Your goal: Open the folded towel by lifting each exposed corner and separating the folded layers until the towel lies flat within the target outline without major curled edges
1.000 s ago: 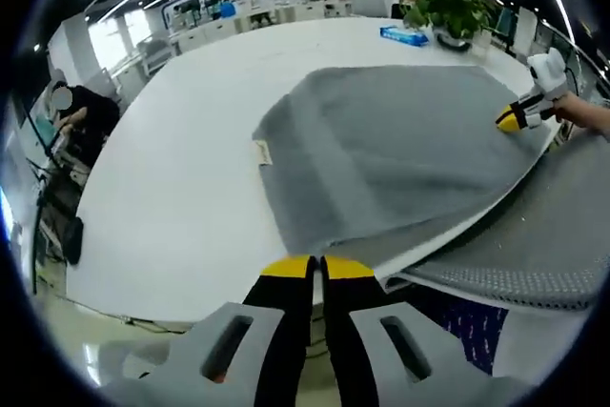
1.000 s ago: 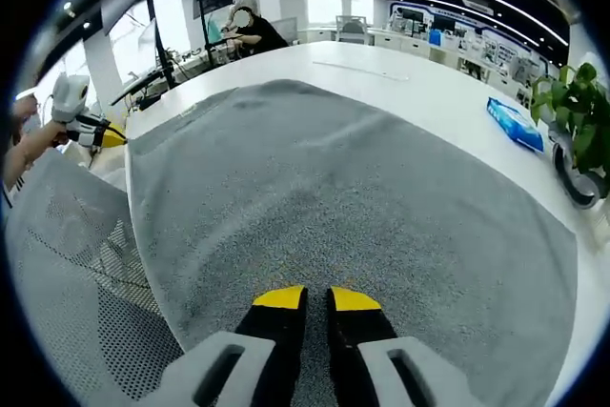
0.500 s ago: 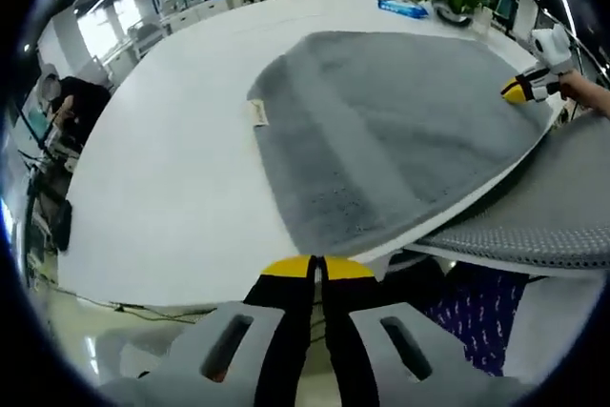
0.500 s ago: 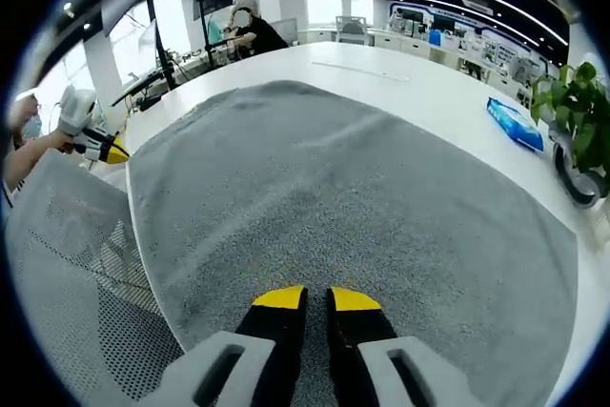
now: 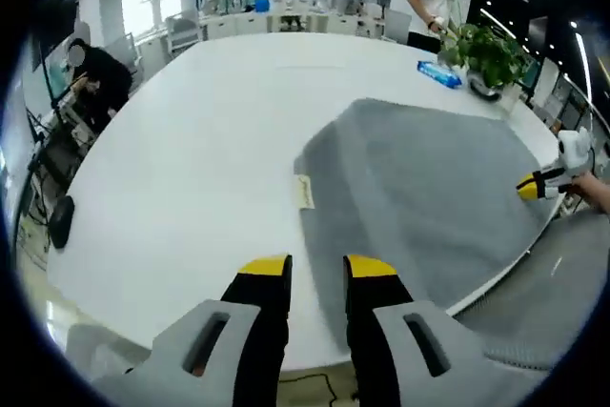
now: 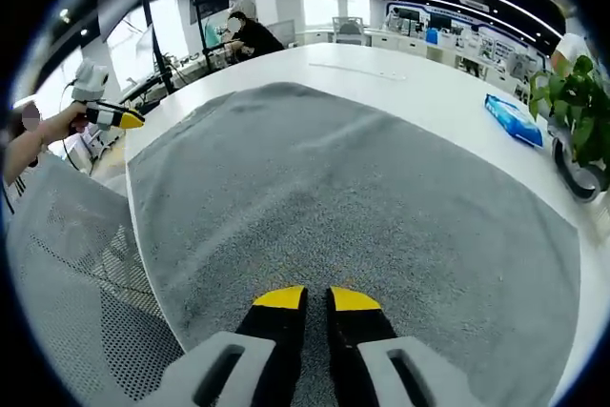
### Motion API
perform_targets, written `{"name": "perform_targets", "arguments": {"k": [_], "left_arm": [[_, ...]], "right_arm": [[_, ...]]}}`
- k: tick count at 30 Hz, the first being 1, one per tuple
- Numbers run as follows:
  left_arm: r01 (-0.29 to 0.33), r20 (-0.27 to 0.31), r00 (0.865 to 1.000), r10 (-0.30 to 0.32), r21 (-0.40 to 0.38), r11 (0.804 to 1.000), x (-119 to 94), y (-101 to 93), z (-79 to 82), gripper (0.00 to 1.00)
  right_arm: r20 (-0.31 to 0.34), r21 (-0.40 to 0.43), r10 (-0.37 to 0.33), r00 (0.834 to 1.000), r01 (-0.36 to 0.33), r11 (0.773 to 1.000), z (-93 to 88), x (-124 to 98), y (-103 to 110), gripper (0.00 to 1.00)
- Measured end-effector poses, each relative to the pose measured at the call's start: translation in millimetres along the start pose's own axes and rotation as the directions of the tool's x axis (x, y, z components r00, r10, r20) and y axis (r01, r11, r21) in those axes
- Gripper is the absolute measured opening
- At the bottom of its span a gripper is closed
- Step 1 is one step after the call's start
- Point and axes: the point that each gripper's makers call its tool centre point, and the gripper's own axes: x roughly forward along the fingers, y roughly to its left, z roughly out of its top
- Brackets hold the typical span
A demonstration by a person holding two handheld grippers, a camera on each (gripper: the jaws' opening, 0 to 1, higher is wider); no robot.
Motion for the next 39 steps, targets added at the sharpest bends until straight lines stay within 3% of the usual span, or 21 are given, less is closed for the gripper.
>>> {"name": "perform_targets", "arguments": {"k": [2,5,11,20,28,31,34,39], "left_arm": [[-0.002,0.039,0.999,0.002,0.023,1.0,18,0.3,23.3,0.2],[0.011,0.043,0.999,-0.012,0.031,0.999,45,-8.8,38.0,0.2],[0.042,0.031,0.999,-0.044,0.079,0.996,90,-30.1,56.2,0.2],[0.038,0.021,0.999,-0.041,0.124,0.992,125,-33.3,69.3,0.19],[0.044,-0.004,0.999,-0.044,0.157,0.987,138,-33.5,64.9,0.14],[0.046,0.003,0.999,-0.047,0.17,0.984,135,-36.0,65.7,0.08],[0.029,0.027,0.999,-0.036,0.232,0.972,128,-39.0,70.0,0.04],[0.035,0.056,0.997,-0.05,0.239,0.97,115,-47.0,74.5,0.02]], "right_arm": [[0.001,0.002,0.0,1.0,0.0,1.0,0.1,0,0,0.05],[0.003,0.005,0.0,1.0,-0.001,1.0,0.4,0,0,0.05],[0.007,0.004,0.0,1.0,0.0,1.0,0.4,1,0,0.05],[0.014,0.004,-0.003,1.0,0.003,1.0,0.1,1,-1,0.05],[0.015,0.001,-0.009,1.0,0.009,1.0,0.2,0,-1,0.05],[0.016,0.005,-0.009,1.0,0.009,1.0,0.0,0,-2,0.05],[0.016,0.005,-0.009,1.0,0.009,1.0,0.1,-1,-1,0.05],[0.014,-0.003,-0.009,1.0,0.009,1.0,0.2,-1,-1,0.05]]}}
